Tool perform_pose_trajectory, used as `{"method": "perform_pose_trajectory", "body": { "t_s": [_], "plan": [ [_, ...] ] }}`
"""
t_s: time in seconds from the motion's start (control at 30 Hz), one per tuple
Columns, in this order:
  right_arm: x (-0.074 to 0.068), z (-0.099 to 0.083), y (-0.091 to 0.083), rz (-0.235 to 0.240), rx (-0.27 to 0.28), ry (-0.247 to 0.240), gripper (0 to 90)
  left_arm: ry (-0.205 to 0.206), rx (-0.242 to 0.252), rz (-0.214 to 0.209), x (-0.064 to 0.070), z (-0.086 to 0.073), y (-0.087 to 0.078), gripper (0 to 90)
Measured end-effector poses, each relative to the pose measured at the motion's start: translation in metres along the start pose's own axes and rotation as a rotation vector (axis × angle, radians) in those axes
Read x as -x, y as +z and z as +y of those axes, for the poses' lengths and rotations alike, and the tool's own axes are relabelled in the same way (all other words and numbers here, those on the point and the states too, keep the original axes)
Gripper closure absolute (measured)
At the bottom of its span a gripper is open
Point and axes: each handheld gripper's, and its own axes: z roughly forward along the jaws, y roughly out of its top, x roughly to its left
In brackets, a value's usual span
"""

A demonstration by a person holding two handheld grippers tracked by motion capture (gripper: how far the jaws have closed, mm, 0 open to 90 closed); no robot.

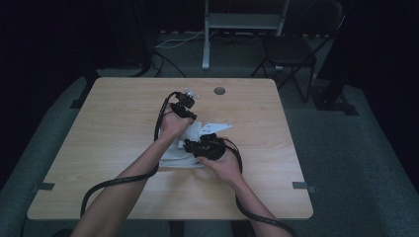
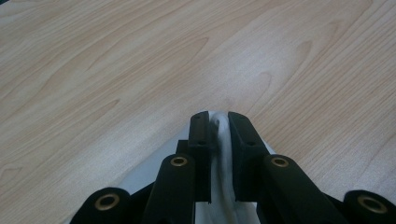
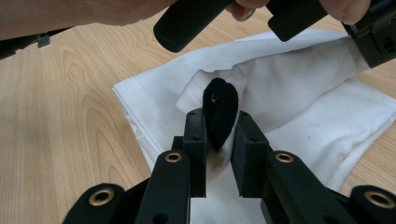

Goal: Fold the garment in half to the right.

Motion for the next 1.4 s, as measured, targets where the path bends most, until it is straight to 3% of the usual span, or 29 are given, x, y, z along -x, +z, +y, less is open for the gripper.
{"method": "perform_pose_trajectory", "body": {
  "t_s": [0.97,1.4],
  "plan": [
    [0.004,-0.004,-0.009,-0.014,-0.013,0.006,74.3,0.009,0.005,-0.037,0.011,0.005,0.006,75.1],
    [0.007,-0.009,-0.012,-0.023,-0.022,0.015,72.6,-0.01,0.006,-0.046,0.016,0.006,0.012,68.9]
  ]
}}
